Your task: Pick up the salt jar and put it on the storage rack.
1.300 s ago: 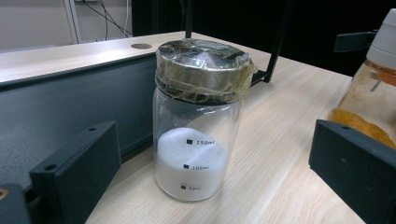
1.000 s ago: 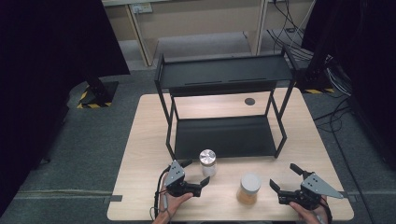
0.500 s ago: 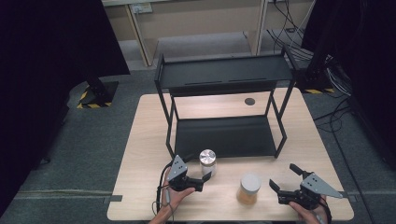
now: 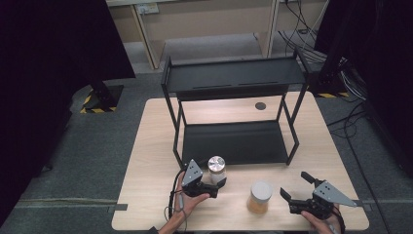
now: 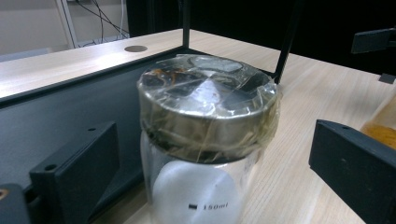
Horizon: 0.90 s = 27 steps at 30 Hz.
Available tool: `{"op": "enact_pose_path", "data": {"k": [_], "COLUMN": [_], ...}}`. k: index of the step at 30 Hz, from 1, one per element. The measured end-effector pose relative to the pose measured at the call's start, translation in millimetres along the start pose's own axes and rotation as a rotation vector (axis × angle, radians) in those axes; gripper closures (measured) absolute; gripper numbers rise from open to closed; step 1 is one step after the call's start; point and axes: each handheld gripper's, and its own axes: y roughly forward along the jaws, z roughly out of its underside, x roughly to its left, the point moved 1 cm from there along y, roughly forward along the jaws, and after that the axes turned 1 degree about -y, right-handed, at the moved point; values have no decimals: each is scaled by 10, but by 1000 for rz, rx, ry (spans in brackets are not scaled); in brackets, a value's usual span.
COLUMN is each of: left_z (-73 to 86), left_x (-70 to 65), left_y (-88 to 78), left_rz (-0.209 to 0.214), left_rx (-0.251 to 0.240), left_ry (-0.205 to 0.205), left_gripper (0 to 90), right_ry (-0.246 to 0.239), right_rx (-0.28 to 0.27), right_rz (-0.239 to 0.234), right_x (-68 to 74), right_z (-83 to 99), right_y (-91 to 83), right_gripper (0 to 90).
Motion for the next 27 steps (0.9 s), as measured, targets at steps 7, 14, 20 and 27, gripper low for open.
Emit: {"op": "enact_pose_path", "data": {"k": [7,14,20,27], "left_z": [-11,-43,-50,-53], "left_x": [-12,18,11,4], "left_y": [63,157,182,183], "left_rz": [-9,-6,-13,-19], "left_rx": [12,29,37,45], "left_ry": [2,-12,-10,4], "left_gripper": [29,89,143,234], "right_ry": [-5,4,5,6], "right_rx": [1,0,-1,-2], "right_rz": [-8,-9,-10,-9], "right_x": [4,-9,-13,-11], "right_z": [-2,4,4,4], "right_y": [2,6,5,3], "right_gripper": [5,4,5,4]}}
